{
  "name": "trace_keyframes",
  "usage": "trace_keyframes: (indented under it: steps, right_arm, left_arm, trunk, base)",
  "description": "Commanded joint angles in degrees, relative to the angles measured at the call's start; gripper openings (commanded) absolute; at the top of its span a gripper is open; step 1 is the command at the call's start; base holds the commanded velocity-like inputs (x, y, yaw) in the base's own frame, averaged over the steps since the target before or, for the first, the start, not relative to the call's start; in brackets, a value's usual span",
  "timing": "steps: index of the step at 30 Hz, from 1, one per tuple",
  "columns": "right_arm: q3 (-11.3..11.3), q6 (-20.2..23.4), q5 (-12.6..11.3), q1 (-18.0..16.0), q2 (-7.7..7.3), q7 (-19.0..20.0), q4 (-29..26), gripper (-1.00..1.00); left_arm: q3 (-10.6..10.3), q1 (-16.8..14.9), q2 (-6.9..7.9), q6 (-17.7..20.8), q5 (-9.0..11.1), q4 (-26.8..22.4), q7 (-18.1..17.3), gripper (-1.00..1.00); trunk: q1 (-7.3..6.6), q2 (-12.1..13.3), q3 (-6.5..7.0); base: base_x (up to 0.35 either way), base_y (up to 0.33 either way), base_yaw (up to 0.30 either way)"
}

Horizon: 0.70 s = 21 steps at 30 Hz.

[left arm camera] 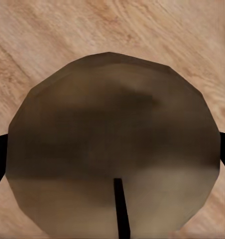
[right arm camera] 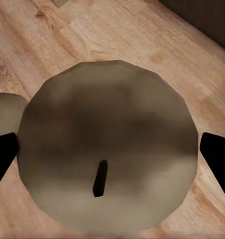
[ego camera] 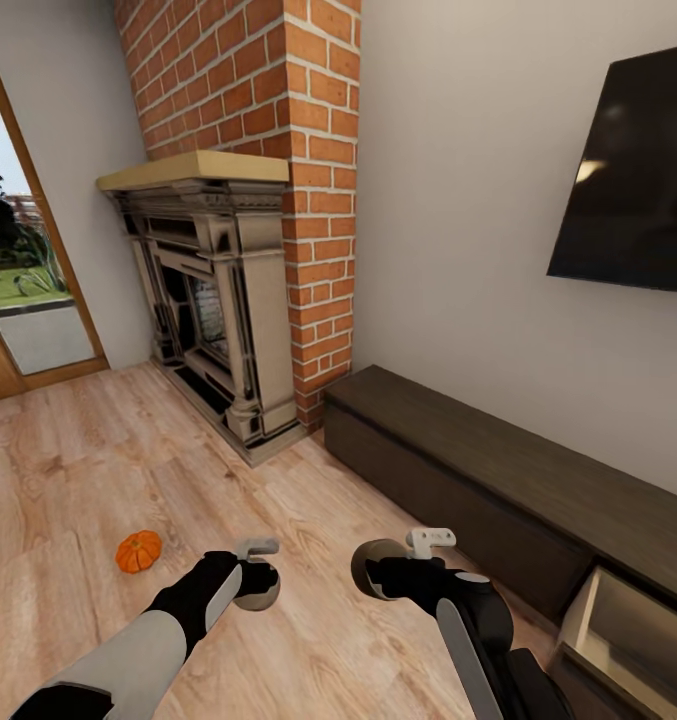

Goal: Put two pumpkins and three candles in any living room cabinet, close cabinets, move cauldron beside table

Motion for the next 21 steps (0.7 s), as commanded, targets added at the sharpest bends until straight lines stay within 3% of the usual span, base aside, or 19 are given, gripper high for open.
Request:
trace_keyframes:
  steps: [1, 21]
  right_arm:
    - [0.04, 0.19, -0.61, -0.04, 0.01, -0.59, -0.04, -1.0]
    - [0.17, 0.16, -0.68, -0.03, 0.02, -0.59, -0.04, -1.0]
  left_arm:
    - [-0.47, 0.0, 0.05, 0.28, 0.6, -0.1, 0.37, -1.0]
    - [-0.47, -0.02, 0.05, 0.28, 0.6, -0.1, 0.37, -1.0]
  trunk:
    - [-0.24, 0.39, 0.22]
    - [-4.63, 8.41, 5.57]
  base:
    - [-0.018, 0.0, -0.094]
    - [-0.002, 0.0, -0.068]
